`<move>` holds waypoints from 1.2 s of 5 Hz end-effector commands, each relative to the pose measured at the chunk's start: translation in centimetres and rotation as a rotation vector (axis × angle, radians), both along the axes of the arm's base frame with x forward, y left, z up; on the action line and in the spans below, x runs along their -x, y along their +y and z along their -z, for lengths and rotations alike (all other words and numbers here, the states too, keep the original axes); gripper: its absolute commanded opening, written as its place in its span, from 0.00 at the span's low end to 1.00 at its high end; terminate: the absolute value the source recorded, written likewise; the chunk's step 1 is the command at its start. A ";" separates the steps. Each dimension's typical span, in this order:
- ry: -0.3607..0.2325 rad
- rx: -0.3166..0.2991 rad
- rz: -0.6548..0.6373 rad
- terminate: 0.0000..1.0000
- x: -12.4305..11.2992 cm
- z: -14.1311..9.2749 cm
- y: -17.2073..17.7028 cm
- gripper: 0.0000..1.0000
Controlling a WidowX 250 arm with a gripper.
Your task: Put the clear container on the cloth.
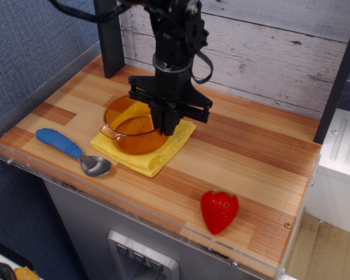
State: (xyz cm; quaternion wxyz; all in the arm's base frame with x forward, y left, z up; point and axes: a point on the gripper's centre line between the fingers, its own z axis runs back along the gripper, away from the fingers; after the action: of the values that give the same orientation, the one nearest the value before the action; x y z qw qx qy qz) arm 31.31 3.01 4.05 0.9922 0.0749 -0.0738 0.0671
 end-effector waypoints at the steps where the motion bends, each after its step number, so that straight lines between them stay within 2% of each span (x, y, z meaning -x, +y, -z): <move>1: -0.095 0.042 -0.059 0.00 0.1 -1.3 0.5 1.00; 2: -0.156 0.076 -0.085 0.00 0.3 -2.8 0.7 1.00; 4: -0.182 0.016 -0.113 0.00 -0.2 -7.2 1.3 1.00; 5: -0.126 -0.028 -0.145 0.00 1.8 -8.4 1.6 1.00; 6: -0.108 -0.001 -0.154 0.00 3.8 -10.2 1.9 1.00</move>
State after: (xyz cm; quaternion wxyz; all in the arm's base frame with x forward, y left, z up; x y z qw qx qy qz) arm 27.10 4.76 13.61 0.9803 0.0711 -0.1041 0.1523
